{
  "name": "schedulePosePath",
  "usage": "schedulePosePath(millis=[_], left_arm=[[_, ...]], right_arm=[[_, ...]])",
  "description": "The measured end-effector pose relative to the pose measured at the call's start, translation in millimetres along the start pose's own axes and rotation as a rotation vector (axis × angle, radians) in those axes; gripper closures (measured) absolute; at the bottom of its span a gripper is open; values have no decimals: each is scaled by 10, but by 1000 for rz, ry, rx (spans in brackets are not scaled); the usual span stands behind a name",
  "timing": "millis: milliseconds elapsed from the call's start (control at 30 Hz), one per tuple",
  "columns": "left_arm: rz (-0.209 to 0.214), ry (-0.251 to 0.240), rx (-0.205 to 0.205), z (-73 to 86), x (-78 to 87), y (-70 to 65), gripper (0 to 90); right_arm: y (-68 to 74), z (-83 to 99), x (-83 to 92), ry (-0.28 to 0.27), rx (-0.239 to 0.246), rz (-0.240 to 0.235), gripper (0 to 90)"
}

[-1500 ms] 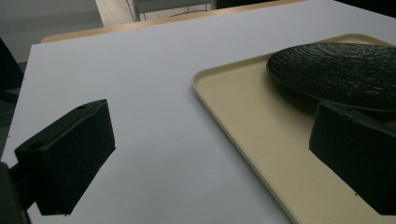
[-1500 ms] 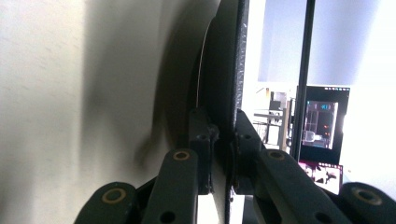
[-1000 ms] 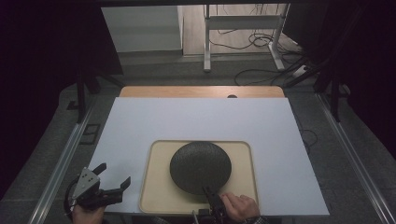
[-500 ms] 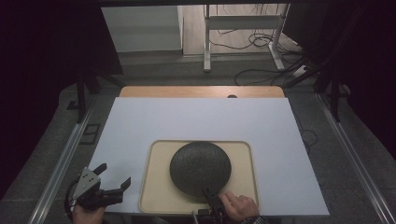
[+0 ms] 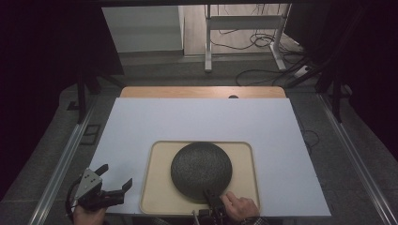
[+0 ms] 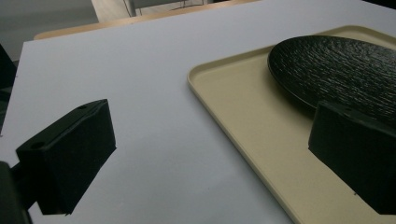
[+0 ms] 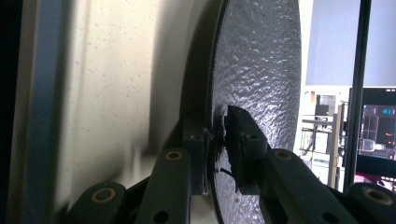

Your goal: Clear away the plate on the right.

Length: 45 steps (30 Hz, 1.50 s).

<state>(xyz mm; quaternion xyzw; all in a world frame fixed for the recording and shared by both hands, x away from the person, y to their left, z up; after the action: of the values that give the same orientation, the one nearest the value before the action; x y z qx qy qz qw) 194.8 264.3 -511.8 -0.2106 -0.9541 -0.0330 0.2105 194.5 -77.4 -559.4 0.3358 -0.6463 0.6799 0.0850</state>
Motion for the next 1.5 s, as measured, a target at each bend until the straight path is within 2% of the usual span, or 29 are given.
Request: schedulePosePath(millis=[133, 233, 400, 567, 800, 1500], left_arm=[[1, 2, -1, 0, -6, 0, 4], [3, 4, -3, 0, -11, -1, 4], [1, 4, -2, 0, -10, 0, 4], [-1, 2, -2, 0, -8, 2, 4], [-2, 3, -1, 0, -8, 3, 4], [-3, 1, -2, -2, -7, 2, 4]], right_arm=[[-10, -3, -2, 0, 0, -2, 776], [-26, -4, 0, 7, -8, -25, 769], [-46, -3, 0, 2, -18, -8, 711], [-73, -6, 7, 9, -28, -13, 657], [-125, 5, 37, -10, -76, -51, 606], [-206, 21, 163, -35, -142, -96, 539]])
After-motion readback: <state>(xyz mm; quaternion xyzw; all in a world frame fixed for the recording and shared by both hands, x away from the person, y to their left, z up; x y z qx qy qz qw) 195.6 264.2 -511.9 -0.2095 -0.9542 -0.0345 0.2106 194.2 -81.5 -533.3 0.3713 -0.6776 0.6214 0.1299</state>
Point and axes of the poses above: each handheld gripper's, and its own axes: x roughly backward along the jaws, z roughly out of its underside, y roughly to its left, the point moved 2 cm from there along -x, roughly forward along the jaws
